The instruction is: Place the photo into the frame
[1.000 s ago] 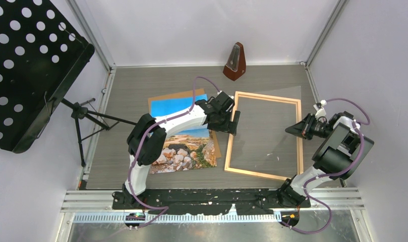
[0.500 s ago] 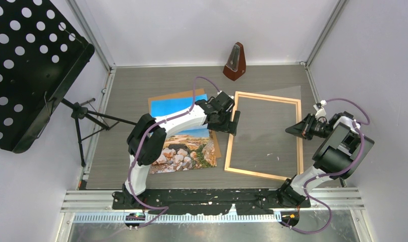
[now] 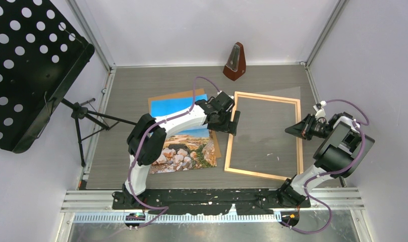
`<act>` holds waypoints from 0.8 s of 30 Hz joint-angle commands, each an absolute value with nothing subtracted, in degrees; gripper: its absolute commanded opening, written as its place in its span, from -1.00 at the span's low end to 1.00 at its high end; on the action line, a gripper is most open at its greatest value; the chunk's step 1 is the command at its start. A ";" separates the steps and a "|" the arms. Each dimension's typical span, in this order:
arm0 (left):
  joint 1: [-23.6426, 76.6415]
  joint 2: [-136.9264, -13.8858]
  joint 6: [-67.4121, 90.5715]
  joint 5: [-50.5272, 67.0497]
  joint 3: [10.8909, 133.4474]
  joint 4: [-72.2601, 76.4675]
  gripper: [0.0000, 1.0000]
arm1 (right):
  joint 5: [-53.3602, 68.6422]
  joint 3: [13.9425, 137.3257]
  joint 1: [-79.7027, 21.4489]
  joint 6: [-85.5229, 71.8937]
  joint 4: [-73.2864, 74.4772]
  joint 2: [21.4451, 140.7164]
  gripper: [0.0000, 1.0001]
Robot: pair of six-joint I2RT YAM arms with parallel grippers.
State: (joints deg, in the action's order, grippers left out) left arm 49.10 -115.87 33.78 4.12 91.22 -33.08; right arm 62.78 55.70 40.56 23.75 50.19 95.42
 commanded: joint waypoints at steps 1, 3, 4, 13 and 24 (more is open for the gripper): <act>49.04 -115.39 32.70 3.83 92.04 -31.72 0.73 | 65.46 55.75 40.28 22.42 50.71 95.13 -0.88; 49.04 -115.38 32.72 3.85 91.96 -31.74 0.73 | 66.05 55.77 40.32 22.04 51.09 95.22 -0.88; 49.04 -115.34 32.71 3.82 91.96 -31.73 0.73 | 66.11 55.79 40.27 21.90 51.16 95.29 -0.88; 49.04 -115.27 32.58 3.58 91.93 -31.68 0.73 | 67.96 56.33 40.45 21.43 52.30 96.17 -0.88; 49.04 -114.97 32.09 3.01 91.77 -31.48 0.73 | 69.45 56.94 41.18 23.10 54.80 96.50 -0.88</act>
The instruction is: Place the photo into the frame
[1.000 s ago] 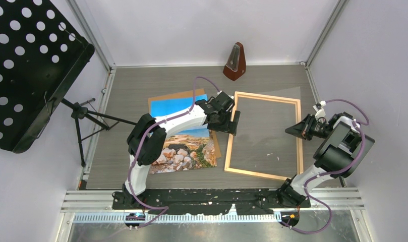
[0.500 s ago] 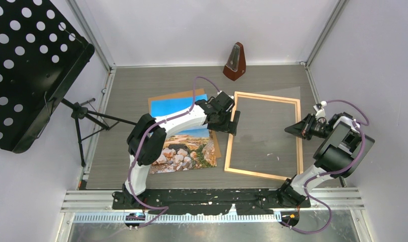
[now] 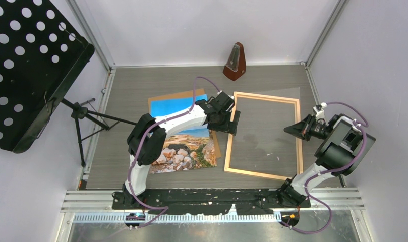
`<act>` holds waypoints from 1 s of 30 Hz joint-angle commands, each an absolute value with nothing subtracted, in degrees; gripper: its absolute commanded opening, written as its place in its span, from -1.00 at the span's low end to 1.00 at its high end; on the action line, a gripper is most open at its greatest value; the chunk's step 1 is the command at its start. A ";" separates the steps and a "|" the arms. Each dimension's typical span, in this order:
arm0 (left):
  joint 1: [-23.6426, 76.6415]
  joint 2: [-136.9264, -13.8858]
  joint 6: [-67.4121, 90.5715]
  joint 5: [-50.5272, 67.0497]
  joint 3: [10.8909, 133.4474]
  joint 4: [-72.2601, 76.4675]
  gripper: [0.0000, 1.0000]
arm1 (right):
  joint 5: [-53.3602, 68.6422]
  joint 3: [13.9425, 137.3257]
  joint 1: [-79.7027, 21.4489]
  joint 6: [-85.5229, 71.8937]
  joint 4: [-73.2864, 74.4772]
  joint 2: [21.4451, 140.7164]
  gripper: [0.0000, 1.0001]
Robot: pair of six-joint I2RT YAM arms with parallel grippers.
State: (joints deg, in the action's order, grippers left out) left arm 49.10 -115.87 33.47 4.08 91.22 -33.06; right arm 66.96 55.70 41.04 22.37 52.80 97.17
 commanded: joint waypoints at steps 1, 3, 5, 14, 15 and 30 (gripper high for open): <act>49.04 -114.96 32.03 2.91 91.76 -31.47 0.73 | 69.49 56.95 41.21 23.05 54.86 96.28 -0.88; 49.04 -114.79 31.99 2.86 91.61 -31.34 0.73 | 69.52 56.95 41.41 22.84 55.10 95.98 -0.88; 49.04 -114.73 31.96 2.76 91.48 -31.34 0.73 | 69.60 56.95 41.56 22.80 55.28 95.76 -0.88; 49.04 -114.52 31.81 2.62 91.33 -31.09 0.73 | 70.33 56.59 42.37 22.71 56.30 95.79 -0.88; 49.02 -114.53 31.78 2.57 91.29 -31.04 0.73 | 70.37 56.55 42.50 22.77 56.41 95.75 -0.88; 49.04 -114.30 31.71 2.59 91.15 -30.87 0.73 | 72.28 56.35 43.05 24.54 59.00 96.32 -0.88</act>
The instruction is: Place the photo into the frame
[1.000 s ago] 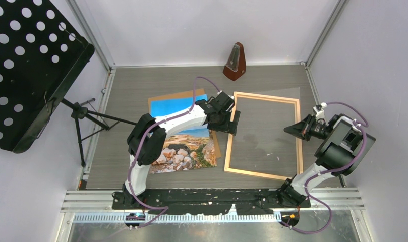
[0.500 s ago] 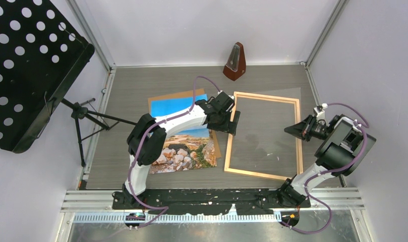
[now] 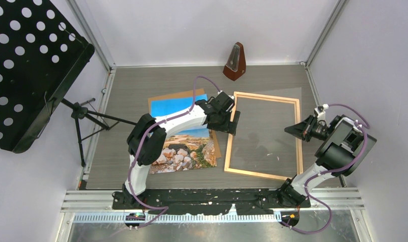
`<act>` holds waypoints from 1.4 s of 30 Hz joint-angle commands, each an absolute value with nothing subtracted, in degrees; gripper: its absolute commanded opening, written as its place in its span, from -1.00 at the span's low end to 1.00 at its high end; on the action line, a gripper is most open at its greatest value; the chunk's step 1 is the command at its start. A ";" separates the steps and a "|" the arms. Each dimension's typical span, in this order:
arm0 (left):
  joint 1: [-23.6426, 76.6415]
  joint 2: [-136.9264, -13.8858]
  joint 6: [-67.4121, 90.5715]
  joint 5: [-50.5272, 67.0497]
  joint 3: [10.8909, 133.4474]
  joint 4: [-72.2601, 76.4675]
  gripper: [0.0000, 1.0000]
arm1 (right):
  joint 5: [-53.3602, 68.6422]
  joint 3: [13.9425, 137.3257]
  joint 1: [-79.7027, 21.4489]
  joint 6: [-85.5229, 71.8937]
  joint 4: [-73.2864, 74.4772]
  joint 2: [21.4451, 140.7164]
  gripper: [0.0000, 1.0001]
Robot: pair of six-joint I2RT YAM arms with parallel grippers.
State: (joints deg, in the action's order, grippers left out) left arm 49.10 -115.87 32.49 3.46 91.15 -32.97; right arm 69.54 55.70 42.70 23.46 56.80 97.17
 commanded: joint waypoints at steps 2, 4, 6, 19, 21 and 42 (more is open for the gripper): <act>49.04 -114.34 31.65 2.55 91.20 -30.94 0.74 | 72.92 56.49 43.14 25.29 59.85 96.79 -0.88; 49.04 -114.35 31.62 2.55 91.31 -31.13 0.74 | 73.29 56.47 43.19 25.51 60.08 97.26 -0.88; 49.04 -114.26 31.61 2.39 91.48 -31.10 0.76 | 73.56 56.43 43.16 25.75 60.34 97.60 -0.88; 49.13 -114.06 30.38 1.70 91.08 -30.52 0.84 | 75.67 56.11 43.17 26.27 60.84 97.88 -0.88; 49.13 -113.72 30.09 1.44 90.99 -30.34 0.85 | 75.90 56.03 43.16 26.29 60.89 97.85 -0.88; 49.65 -112.85 26.76 -1.19 90.44 -29.01 0.89 | 79.43 58.72 43.06 36.88 71.00 102.34 -0.88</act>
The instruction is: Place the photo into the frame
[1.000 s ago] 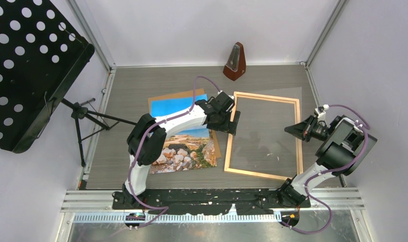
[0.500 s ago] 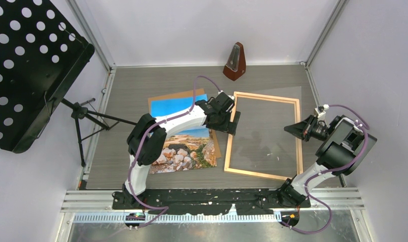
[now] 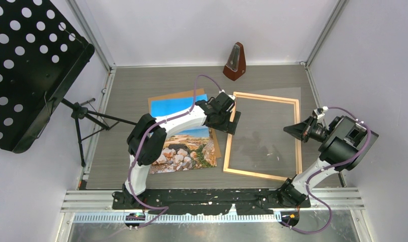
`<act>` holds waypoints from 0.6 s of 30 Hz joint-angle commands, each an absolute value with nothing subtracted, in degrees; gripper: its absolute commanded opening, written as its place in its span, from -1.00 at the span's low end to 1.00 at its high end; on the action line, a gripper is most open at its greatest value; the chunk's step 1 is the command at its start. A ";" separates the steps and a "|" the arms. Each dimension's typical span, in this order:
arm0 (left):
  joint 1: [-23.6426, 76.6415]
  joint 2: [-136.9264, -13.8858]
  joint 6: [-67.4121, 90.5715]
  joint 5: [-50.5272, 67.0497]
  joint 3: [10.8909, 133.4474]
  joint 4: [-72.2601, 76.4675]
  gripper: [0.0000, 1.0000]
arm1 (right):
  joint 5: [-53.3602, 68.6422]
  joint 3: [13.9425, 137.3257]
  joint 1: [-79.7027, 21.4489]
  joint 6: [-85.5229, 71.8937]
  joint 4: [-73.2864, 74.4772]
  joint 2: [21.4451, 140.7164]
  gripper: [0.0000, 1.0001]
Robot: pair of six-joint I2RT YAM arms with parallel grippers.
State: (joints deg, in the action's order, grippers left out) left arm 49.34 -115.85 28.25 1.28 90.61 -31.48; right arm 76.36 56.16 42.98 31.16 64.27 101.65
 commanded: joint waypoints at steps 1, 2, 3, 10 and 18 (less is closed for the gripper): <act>49.72 -112.85 26.59 -1.31 90.48 -28.92 0.88 | 79.35 58.91 43.13 37.63 71.76 102.40 -0.88; 49.74 -112.86 26.48 -1.34 90.46 -28.94 0.88 | 79.34 58.94 43.10 37.76 71.95 102.26 -0.88; 49.82 -112.85 26.29 -1.51 90.50 -28.92 0.88 | 79.31 58.92 43.12 37.89 71.92 101.94 -0.88; 50.26 -112.85 25.32 -2.28 90.59 -28.78 0.88 | 78.83 58.12 43.84 34.34 69.10 99.77 -0.88; 50.54 -113.09 24.81 -2.53 90.36 -28.52 0.88 | 79.23 57.90 44.47 32.57 67.93 99.59 -0.88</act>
